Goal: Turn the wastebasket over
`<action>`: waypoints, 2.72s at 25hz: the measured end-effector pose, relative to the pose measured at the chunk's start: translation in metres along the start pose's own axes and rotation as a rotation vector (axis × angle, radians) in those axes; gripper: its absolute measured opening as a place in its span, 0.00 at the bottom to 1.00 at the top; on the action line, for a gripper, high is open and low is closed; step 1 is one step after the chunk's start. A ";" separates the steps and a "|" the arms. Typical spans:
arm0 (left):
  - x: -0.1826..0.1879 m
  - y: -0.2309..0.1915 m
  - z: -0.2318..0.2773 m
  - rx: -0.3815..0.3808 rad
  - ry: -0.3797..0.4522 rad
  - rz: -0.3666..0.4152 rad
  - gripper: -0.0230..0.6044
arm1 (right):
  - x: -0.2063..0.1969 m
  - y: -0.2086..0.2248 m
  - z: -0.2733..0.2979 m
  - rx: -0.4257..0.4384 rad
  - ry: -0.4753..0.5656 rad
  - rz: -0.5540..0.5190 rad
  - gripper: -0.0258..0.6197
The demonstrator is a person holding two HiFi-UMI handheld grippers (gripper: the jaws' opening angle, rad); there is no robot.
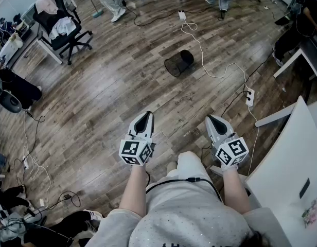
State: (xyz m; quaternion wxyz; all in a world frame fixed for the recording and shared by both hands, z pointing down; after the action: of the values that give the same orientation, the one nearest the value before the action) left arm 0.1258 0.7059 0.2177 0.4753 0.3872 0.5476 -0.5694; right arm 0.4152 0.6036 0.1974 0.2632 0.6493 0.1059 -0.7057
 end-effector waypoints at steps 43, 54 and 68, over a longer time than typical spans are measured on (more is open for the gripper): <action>0.027 -0.162 0.235 0.078 -0.093 -0.052 0.17 | 0.010 0.176 0.239 -0.163 -0.103 0.130 0.24; 0.034 -0.192 0.323 0.086 -0.089 -0.045 0.18 | 0.019 0.240 0.293 -0.186 -0.106 0.148 0.26; 0.045 -0.269 0.437 0.039 -0.145 -0.070 0.18 | 0.018 0.287 0.388 -0.255 -0.169 0.197 0.28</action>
State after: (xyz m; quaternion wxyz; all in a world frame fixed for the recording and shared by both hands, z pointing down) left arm -0.1099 0.2538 0.2871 0.4860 0.3350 0.5138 -0.6226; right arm 0.2265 0.1680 0.2869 0.4193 0.5561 0.1079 -0.7094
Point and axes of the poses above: the fingertips, and each gripper's own axes: z forward along the fingers, y to its right, x out of its top, the point moved 9 cm from there along -z, backward along the fingers, and after that the axes turned 1 degree about x, right-handed, at the moved point
